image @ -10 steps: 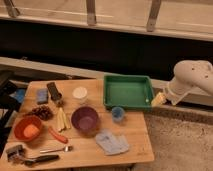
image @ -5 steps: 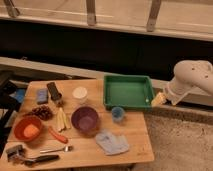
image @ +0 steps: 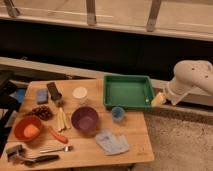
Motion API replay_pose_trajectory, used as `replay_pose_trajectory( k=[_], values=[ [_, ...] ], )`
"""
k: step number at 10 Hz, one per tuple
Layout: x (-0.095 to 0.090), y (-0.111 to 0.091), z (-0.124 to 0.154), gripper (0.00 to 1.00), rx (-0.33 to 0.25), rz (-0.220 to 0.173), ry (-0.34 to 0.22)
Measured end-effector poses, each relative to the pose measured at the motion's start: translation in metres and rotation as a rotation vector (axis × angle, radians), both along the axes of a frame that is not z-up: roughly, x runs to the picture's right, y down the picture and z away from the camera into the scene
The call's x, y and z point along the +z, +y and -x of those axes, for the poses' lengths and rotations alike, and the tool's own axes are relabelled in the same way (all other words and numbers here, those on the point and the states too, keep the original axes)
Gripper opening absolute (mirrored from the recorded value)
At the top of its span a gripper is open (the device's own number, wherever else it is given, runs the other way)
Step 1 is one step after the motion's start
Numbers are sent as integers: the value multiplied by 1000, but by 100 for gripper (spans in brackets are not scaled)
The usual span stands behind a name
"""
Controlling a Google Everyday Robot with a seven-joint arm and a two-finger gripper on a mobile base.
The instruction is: Place towel in table surface
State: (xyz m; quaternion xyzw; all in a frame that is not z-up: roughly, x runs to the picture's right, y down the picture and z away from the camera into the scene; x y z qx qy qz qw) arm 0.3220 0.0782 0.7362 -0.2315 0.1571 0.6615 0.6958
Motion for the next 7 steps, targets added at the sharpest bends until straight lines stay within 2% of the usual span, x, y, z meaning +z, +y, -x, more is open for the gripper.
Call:
replay_pose_trajectory(
  k=[6, 7],
  values=[
    [0, -2, 0, 71, -1, -1, -2],
    [-2, 2, 2, 71, -13, 18, -10]
  ],
)
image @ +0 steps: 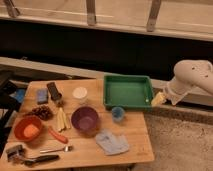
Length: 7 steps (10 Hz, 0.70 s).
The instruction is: Place towel in table surface
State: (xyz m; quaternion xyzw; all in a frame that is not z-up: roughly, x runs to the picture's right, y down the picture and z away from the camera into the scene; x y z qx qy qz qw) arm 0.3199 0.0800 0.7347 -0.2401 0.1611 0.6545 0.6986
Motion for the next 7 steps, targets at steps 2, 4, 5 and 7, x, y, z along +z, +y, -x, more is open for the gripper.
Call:
replay_pose_trajectory(
  k=[2, 4, 5, 7],
  values=[
    [3, 14, 29, 71, -30, 43, -47],
    [4, 25, 51, 71, -51, 70, -89],
    [5, 29, 66, 71, -64, 81, -117],
    [7, 38, 97, 71, -88, 100, -169]
  ],
)
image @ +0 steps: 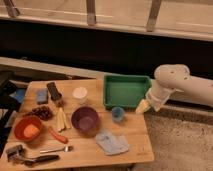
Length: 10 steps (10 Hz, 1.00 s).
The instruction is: Place towel in table surface
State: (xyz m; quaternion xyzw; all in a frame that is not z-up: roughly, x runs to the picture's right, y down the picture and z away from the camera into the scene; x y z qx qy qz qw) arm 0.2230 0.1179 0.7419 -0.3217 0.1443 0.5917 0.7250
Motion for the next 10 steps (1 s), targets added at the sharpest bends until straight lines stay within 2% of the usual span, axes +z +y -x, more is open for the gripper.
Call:
replay_pose_trajectory(
  k=[4, 7, 8, 10],
  values=[
    [-5, 21, 50, 71, 13, 9, -81],
    [-7, 48, 81, 71, 20, 49, -139],
    [-9, 60, 90, 71, 14, 72, -165],
    [-11, 64, 92, 71, 8, 81, -174]
  ],
)
